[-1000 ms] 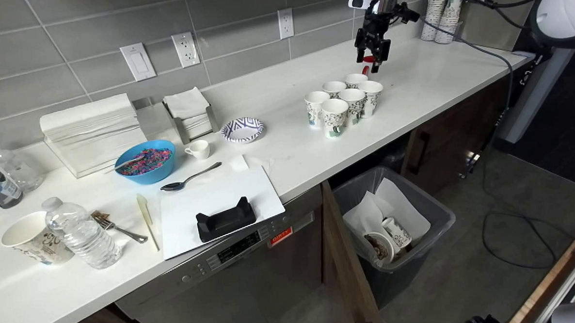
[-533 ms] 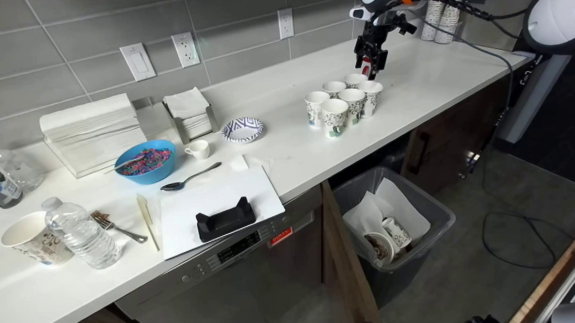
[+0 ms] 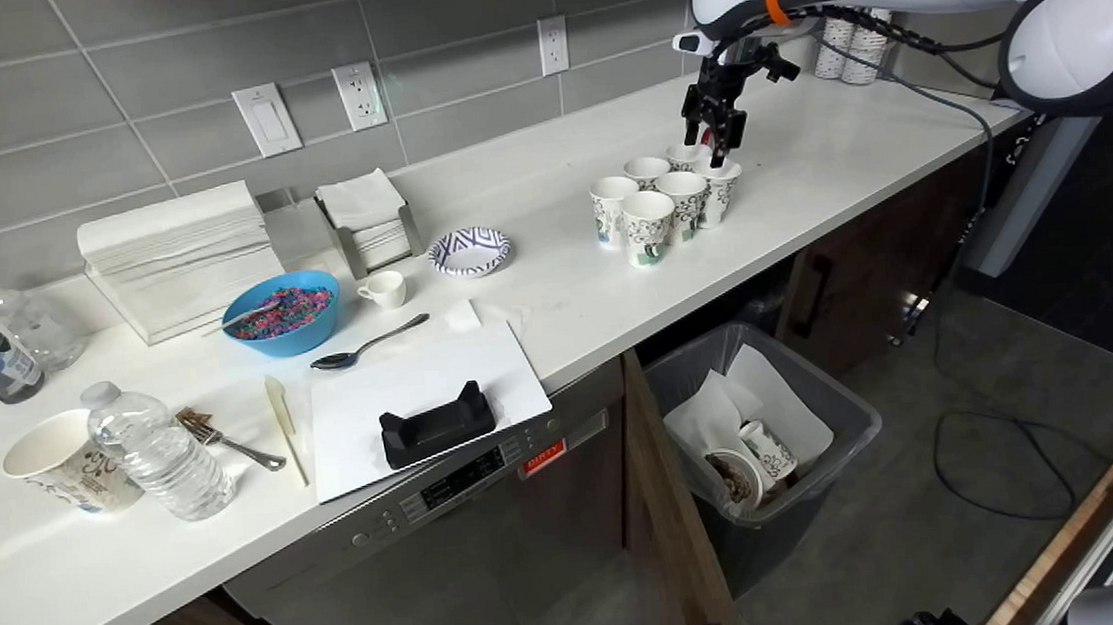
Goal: Stack the coffee cups together in two piles.
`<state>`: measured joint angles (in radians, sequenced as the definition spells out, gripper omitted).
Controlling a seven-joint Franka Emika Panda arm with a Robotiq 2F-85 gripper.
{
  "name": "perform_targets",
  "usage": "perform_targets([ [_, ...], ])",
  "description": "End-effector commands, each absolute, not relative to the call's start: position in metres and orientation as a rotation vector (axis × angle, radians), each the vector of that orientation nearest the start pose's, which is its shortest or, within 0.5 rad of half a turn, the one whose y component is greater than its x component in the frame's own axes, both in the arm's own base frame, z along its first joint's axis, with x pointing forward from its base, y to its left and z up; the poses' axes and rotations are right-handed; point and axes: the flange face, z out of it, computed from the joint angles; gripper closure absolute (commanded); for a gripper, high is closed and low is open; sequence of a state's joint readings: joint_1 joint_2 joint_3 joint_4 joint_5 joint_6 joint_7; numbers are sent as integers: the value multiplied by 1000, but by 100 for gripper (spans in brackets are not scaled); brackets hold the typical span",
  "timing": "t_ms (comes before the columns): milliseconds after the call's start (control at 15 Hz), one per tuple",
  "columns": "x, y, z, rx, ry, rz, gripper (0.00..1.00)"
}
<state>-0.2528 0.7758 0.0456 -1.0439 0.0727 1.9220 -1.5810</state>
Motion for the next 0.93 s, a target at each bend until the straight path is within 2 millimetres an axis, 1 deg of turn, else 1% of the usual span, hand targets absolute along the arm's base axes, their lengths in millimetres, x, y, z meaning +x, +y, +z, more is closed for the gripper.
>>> perform_targets([
  [0,759,-172,384,-2467,-1974,-240,0],
  [333,764,-176,382,-2469,-1980,-236,0],
  [533,768,-177,374,-2467,-1983,-235,0],
  [800,774,-177,365,-2469,-1989,-218,3],
  [867,775,-177,362,-2466,-1991,-218,15],
])
